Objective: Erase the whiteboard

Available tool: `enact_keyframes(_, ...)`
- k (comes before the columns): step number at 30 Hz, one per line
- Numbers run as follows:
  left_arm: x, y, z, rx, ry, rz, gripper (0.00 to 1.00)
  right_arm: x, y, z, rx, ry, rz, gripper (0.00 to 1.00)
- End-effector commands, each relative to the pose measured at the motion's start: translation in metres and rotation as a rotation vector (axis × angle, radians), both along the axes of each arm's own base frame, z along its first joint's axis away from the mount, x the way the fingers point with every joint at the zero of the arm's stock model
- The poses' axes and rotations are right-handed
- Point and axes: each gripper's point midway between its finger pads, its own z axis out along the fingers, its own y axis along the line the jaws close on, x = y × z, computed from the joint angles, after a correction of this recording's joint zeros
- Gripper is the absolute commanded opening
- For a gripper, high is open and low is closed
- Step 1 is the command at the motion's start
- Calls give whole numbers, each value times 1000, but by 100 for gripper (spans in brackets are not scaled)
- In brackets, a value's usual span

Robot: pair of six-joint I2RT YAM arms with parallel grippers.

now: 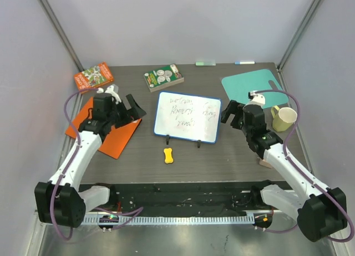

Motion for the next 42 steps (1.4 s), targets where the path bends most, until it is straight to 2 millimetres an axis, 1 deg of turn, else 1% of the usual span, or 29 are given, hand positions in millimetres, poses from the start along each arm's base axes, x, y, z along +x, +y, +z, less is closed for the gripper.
enact_keyframes(1,-25,-53,0,22,8,-193,100,-6,1,2,-1,-14,6,100)
enact_keyframes(2,-38,-57,-14,57,82,-207,97,-6,-1,1,-4,-14,-3,100)
enact_keyframes(3,-37,-57,-22,102,120,-173,89,-7,-2,-1,-7,-12,-5,100)
enact_keyframes(4,-44,-63,-31,135,161,-174,85,-8,-3,-3,-13,-8,-6,100)
enact_keyframes(5,-55,-76,-38,161,188,-201,84,-9,-3,-3,-14,-8,-8,100)
enact_keyframes(6,-58,-73,-47,215,212,-164,82,-9,-4,-5,-17,-4,-7,100)
enact_keyframes(7,-63,-77,-57,213,255,-129,81,-9,-4,-8,-20,4,-8,100)
enact_keyframes(8,-72,-87,-63,222,269,-143,79,-10,-4,-10,-21,9,-9,100)
enact_keyframes(9,-74,-92,-67,219,272,-140,76,-10,-5,-11,-27,14,-12,100)
enact_keyframes(10,-78,-91,-78,226,297,-91,74,-10,-4,-13,-24,20,-10,100)
enact_keyframes(11,-87,-100,-82,238,301,-108,72,-11,-5,-18,-30,31,-12,100)
enact_keyframes(12,-90,-103,-88,244,309,-103,68,-11,-6,-20,-33,35,-14,100)
enact_keyframes(13,-92,-103,-97,277,320,-93,68,-11,-6,-21,-39,38,-10,100)
enact_keyframes(14,-98,-109,-102,288,327,-97,68,-11,-6,-24,-38,45,-14,100)
enact_keyframes(15,-100,-111,-105,299,330,-95,68,-11,-5,-26,-37,50,-8,100)
enact_keyframes(16,-101,-114,-113,312,344,-89,67,-11,-4,-28,-38,55,-5,100)
enact_keyframes(18,-107,-123,-119,331,350,-110,67,-12,-4,-31,-39,63,-2,100)
enact_keyframes(20,-107,-131,-126,357,357,-116,67,-12,-3,-33,-38,66,2,100)
enact_keyframes(22,-110,-139,-129,373,357,-132,67,-13,-3,-34,-43,65,8,100)
enact_keyframes(24,-110,-141,-135,396,368,-120,67,-14,-3,-35,-47,63,12,100)
enact_keyframes(26,-110,-139,-139,420,370,-106,66,-16,-4,-36,-54,62,15,99)
enact_keyframes(28,-109,-141,-142,418,372,-108,63,-17,-4,-37,-56,62,18,100)
enact_keyframes(29,-108,-144,-143,408,366,-114,59,-17,-4,-38,-58,62,19,100)
enact_keyframes(35,-105,-154,-151,423,375,-129,51,-19,-2,-48,-58,88,38,100)
enact_keyframes(42,-105,-157,-166,475,388,-124,50,-19,2,-51,-59,93,62,100)
